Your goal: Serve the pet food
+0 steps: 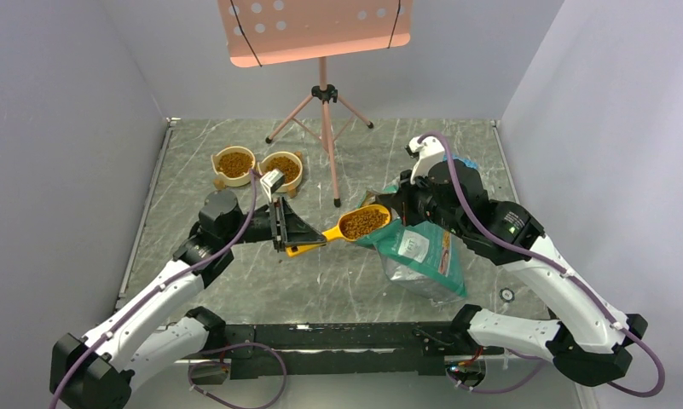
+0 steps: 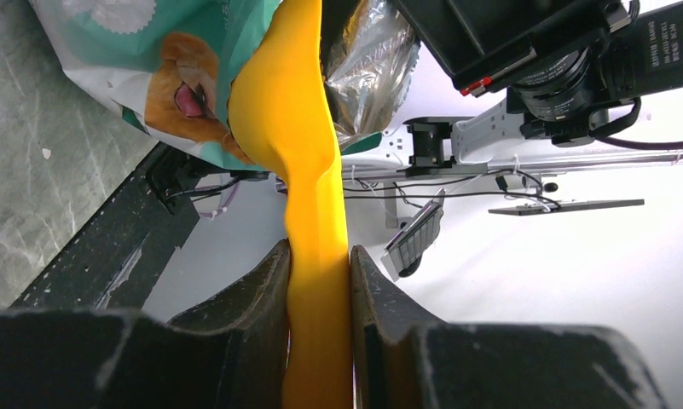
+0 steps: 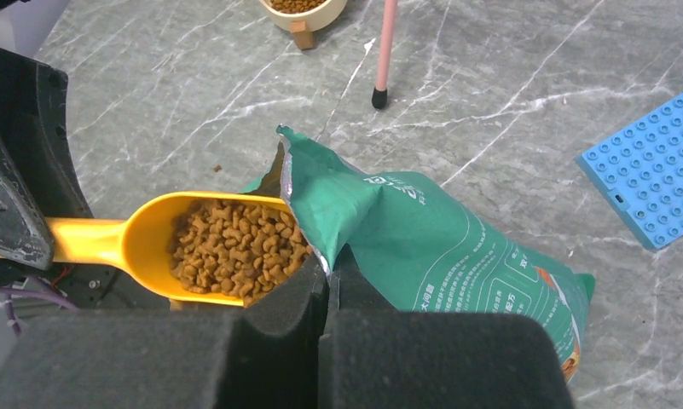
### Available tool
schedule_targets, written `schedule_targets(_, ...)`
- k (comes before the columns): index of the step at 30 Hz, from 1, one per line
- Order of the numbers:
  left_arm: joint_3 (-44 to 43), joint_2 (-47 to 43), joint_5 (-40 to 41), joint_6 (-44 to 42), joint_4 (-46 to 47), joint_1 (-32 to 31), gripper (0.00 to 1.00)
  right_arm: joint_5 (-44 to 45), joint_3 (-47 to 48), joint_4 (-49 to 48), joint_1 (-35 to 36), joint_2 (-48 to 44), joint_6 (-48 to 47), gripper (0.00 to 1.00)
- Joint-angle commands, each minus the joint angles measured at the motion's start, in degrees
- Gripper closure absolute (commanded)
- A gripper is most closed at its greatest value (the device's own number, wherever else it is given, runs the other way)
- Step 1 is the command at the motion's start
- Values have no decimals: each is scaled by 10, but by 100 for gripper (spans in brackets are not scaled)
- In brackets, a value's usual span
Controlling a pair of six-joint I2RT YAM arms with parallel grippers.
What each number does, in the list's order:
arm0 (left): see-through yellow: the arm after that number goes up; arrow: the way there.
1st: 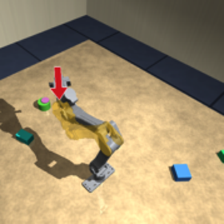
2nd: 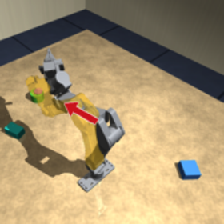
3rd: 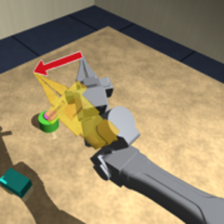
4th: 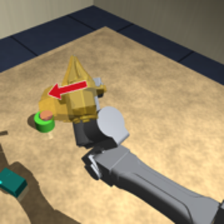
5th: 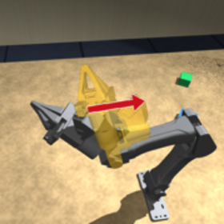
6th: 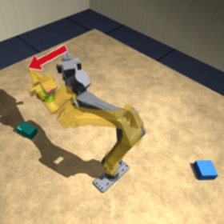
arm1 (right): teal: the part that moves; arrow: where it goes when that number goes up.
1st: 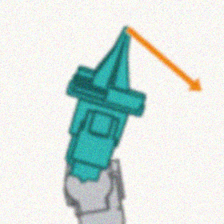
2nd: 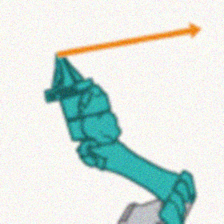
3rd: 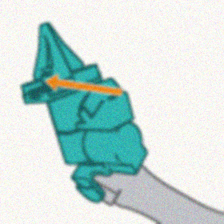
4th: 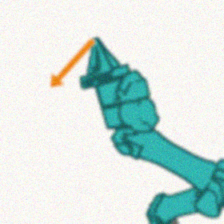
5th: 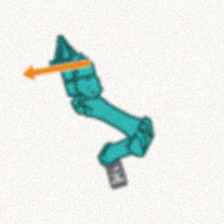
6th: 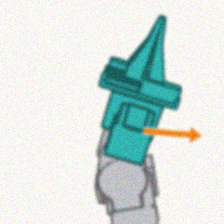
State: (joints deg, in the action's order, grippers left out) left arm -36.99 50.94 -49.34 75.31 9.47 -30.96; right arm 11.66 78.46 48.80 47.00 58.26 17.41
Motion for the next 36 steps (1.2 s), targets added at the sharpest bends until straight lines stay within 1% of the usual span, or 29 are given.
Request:
schedule_targets(1,-23,-22,1,40,-9,6,100,5,7,-61,-4,-29,-11,100)
schedule_targets(7,-32,-33,-3,81,5,14,100,29,-6,-51,-4,-33,-1,100)
schedule_targets(12,-36,-50,-10,106,4,36,100,60,-13,-46,-3,-36,11,100)
schedule_targets(17,-35,-53,-24,145,42,62,100,83,-12,-35,-4,-37,18,100)
schedule_targets(19,-32,-54,-31,156,57,74,100,110,-8,-28,-3,-37,25,100)
schedule_targets(26,-29,-56,-71,172,82,142,100,207,4,14,-4,-40,66,100)
schedule_targets(30,-9,-51,-86,190,128,192,100,217,6,22,-4,-47,71,100)
schedule_targets(33,-3,-33,-90,158,131,240,100,216,10,29,-3,-49,71,100)
schedule_targets(36,-1,2,-94,143,170,278,100,207,13,32,-3,-51,69,100)
